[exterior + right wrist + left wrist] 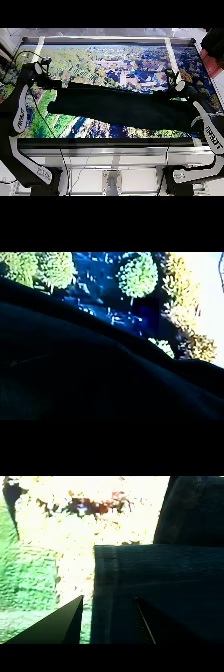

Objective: Fold the clothes and pants, and hang the long-sleeved shirts on hangers.

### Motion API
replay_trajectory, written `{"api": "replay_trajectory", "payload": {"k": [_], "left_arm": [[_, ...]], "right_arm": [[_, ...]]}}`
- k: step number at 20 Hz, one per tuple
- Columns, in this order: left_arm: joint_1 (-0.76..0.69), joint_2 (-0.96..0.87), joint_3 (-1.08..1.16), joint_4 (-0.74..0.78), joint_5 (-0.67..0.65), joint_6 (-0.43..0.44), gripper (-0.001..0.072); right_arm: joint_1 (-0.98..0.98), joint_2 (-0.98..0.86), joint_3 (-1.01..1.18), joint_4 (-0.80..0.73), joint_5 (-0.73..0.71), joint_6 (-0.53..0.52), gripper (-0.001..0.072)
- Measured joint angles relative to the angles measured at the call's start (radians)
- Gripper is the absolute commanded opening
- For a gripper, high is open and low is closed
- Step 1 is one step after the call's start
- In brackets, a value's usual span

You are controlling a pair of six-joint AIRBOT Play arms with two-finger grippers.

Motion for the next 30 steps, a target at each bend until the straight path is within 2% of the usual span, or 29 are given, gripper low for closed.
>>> {"api": "replay_trajectory", "payload": {"k": [6,7,8,9,14,21,29,30], "left_arm": [[0.034,-0.025,0.000,-0.050,-0.009,0.030,0.0336],[0.035,-0.038,0.000,-0.072,-0.010,0.044,0.0304],[0.036,-0.051,0.000,-0.094,-0.009,0.049,0.0119],[0.036,-0.063,0.000,-0.108,-0.008,0.055,0.0009],[0.028,-0.060,0.000,-0.148,0.060,0.093,0.0005],[0.004,0.014,0.001,-0.230,0.289,0.162,0.0005],[0.000,-0.011,0.001,-0.319,0.350,0.261,0.0021],[0.000,-0.015,0.001,-0.326,0.351,0.262,0.0108]], "right_arm": [[0.001,0.000,0.000,0.012,0.021,-0.003,0.0100],[0.001,0.000,0.000,0.014,0.023,-0.003,0.0100],[0.001,0.000,0.000,0.016,0.024,-0.003,0.0100],[0.001,0.000,0.000,0.018,0.024,-0.003,0.0099],[0.001,0.000,0.000,0.021,0.027,-0.003,0.0097],[0.001,0.000,0.000,0.023,0.026,-0.003,0.0096],[0.001,0.000,0.000,0.023,0.016,-0.006,0.0096],[0.001,0.000,0.000,0.023,0.016,-0.006,0.0088]]}}
